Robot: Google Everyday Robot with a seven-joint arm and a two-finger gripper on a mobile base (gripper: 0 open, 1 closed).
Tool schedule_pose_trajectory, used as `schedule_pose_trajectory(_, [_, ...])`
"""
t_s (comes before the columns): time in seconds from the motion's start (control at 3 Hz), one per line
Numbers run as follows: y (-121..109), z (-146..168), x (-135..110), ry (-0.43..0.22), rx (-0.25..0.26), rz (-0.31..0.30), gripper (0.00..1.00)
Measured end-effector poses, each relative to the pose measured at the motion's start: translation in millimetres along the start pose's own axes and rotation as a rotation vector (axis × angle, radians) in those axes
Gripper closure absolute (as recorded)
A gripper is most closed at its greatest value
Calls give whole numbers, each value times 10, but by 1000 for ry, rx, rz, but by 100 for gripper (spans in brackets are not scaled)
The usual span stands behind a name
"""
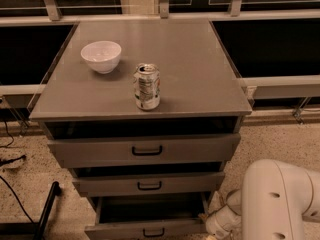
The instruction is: Open bottom drawer
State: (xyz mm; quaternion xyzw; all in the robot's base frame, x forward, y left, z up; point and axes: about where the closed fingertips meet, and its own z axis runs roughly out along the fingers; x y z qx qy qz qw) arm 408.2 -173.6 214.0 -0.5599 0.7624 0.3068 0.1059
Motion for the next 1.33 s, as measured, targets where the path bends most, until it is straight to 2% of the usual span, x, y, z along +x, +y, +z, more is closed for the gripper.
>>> schedule_pose_trajectory(0.33, [182,-38,40,4,-84,59,0])
schedule_pose_trajectory(0.67, [270,-73,67,10,-122,90,0])
schedule_pose_trajectory(1.0, [480,-162,105,21,-153,129,0])
schedule_pose_trajectory(1.33, [480,-162,105,21,-153,129,0])
